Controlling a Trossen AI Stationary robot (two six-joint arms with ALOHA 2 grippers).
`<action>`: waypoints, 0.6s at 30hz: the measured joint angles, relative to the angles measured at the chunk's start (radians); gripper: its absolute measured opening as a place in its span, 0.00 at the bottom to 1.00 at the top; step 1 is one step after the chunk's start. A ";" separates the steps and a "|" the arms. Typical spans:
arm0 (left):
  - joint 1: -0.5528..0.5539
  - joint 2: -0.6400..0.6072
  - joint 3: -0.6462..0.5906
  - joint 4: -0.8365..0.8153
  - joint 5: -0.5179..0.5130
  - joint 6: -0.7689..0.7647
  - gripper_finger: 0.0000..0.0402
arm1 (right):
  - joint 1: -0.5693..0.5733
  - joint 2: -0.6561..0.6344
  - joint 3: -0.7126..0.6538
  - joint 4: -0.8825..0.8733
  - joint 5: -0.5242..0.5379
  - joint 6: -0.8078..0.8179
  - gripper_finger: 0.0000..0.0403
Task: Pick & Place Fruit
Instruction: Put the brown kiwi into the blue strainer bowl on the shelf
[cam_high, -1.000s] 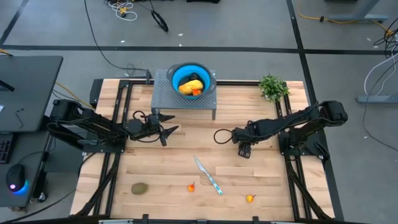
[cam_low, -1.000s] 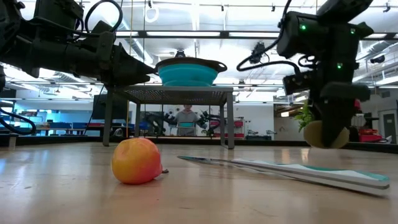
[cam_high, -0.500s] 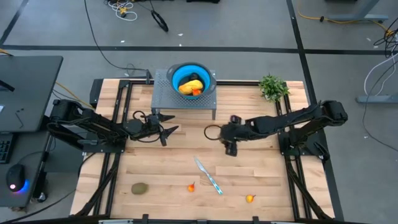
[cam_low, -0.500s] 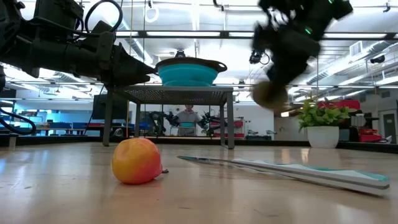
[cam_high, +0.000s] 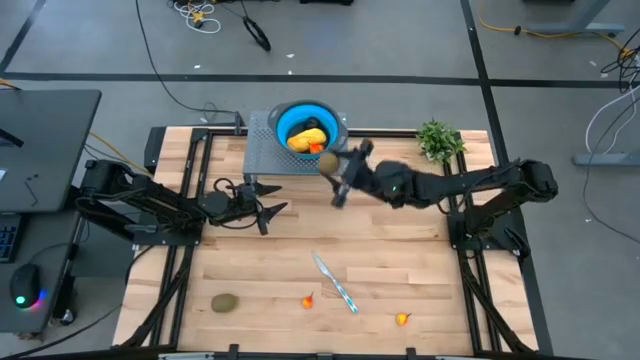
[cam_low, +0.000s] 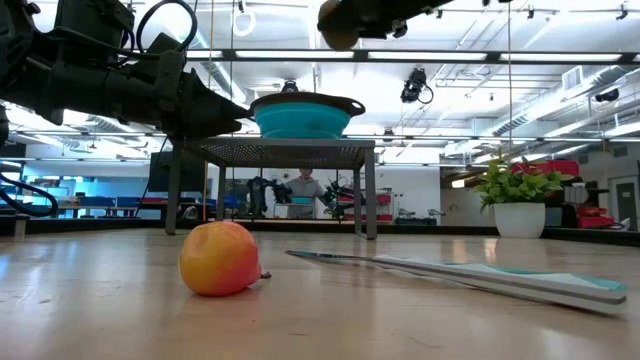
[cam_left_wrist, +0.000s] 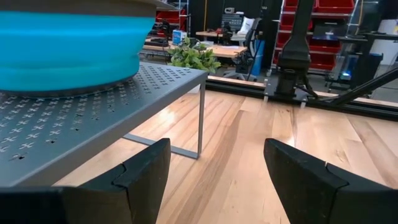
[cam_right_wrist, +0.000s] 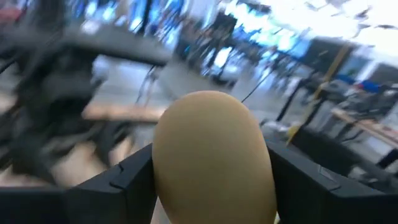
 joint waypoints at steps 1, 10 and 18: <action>0.000 0.000 0.000 0.000 0.001 0.000 0.66 | -0.020 0.001 0.000 0.037 -0.006 -0.003 0.64; 0.000 0.000 0.000 0.000 0.001 0.003 0.66 | -0.179 0.046 0.000 0.282 -0.229 0.051 0.64; 0.000 0.000 0.000 -0.003 0.002 0.003 0.66 | -0.243 0.147 0.000 0.397 -0.271 0.075 0.64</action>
